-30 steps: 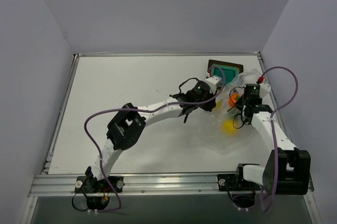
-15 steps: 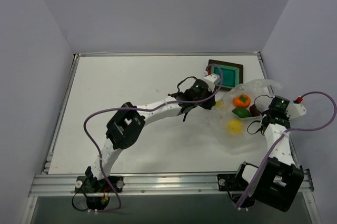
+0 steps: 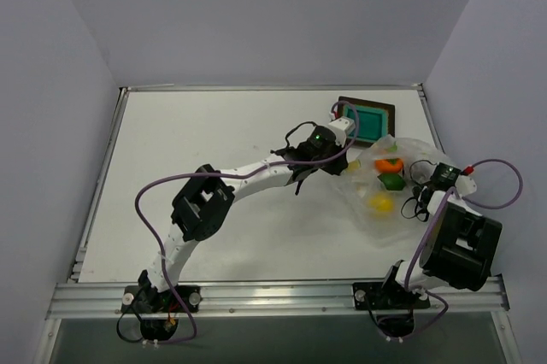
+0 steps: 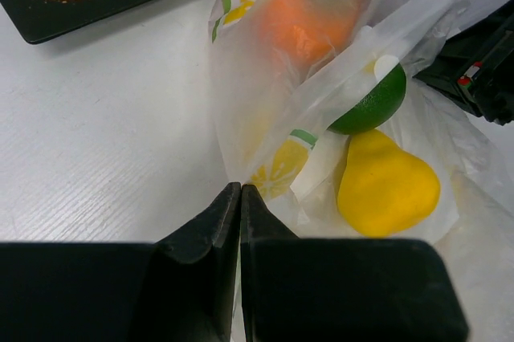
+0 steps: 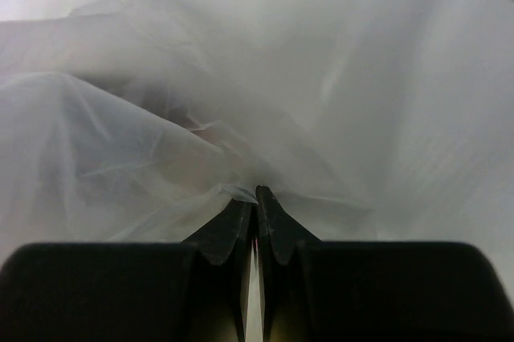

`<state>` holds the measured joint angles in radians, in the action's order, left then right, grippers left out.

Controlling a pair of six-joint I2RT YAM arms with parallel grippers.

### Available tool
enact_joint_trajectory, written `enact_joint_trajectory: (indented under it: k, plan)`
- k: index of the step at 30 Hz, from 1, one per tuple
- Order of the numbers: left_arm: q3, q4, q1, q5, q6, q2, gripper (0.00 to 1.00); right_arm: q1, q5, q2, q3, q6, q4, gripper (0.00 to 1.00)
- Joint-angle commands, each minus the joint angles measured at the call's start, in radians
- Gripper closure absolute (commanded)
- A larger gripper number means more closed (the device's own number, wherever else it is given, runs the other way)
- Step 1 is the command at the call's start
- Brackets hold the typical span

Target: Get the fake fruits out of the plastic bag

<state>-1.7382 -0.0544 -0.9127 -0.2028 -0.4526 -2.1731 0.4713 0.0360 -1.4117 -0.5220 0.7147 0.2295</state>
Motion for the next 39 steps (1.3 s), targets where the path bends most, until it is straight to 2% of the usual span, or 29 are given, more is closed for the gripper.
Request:
enact_joint_trajectory:
  k: [1, 4, 11, 14, 16, 17, 18, 20, 21, 22, 23, 26, 30, 39]
  plan:
    - [-0.080, -0.002, 0.009, 0.008, 0.018, 0.064, 0.98, -0.052, -0.100, -0.040, 0.011, 0.002, 0.013, 0.98]
    - [-0.095, 0.024, 0.014, 0.026, 0.035, 0.055, 0.98, -0.117, -0.116, 0.011, 0.042, 0.015, 0.019, 0.98]
    - [-0.207, 0.100, 0.046, 0.028, 0.063, -0.026, 0.98, -0.109, -0.137, 0.259, 0.154, 0.049, -0.032, 1.00]
    - [-0.244, 0.113, 0.044, 0.020, 0.066, -0.051, 0.98, -0.102, -0.125, 0.322, 0.178, 0.054, -0.070, 0.95]
    - [-0.232, 0.108, 0.044, 0.026, 0.063, -0.047, 0.95, -0.091, -0.108, 0.358, 0.191, 0.052, -0.079, 0.82]
    - [-0.221, 0.103, 0.044, 0.028, 0.060, -0.030, 0.92, -0.088, -0.110, 0.364, 0.195, 0.043, -0.082, 0.67]
    - [-0.207, 0.094, 0.046, 0.029, 0.060, -0.018, 0.87, -0.086, -0.116, 0.368, 0.192, 0.035, -0.090, 0.60]
    - [-0.161, 0.071, 0.046, 0.040, 0.063, 0.028, 0.72, -0.083, -0.113, 0.384, 0.175, 0.014, -0.119, 0.44]
    - [-0.150, 0.071, 0.046, 0.043, 0.068, 0.042, 0.64, -0.083, -0.108, 0.396, 0.157, 0.008, -0.145, 0.32]
    - [-0.132, 0.071, 0.046, 0.045, 0.069, 0.058, 0.55, -0.082, -0.104, 0.431, 0.146, 0.003, -0.157, 0.28]
    - [-0.120, 0.071, 0.046, 0.049, 0.071, 0.090, 0.41, -0.082, -0.091, 0.456, 0.137, -0.004, -0.173, 0.24]
    - [-0.060, 0.030, 0.046, 0.062, 0.068, 0.165, 0.23, -0.083, -0.077, 0.555, 0.094, -0.011, -0.223, 0.21]
    - [0.020, 0.013, 0.044, 0.101, 0.066, 0.274, 0.13, -0.092, -0.073, 0.574, 0.021, -0.034, -0.311, 0.21]
    - [0.213, 0.033, 0.028, 0.247, 0.071, 0.541, 0.07, -0.112, -0.058, 0.580, -0.033, -0.038, -0.320, 0.21]
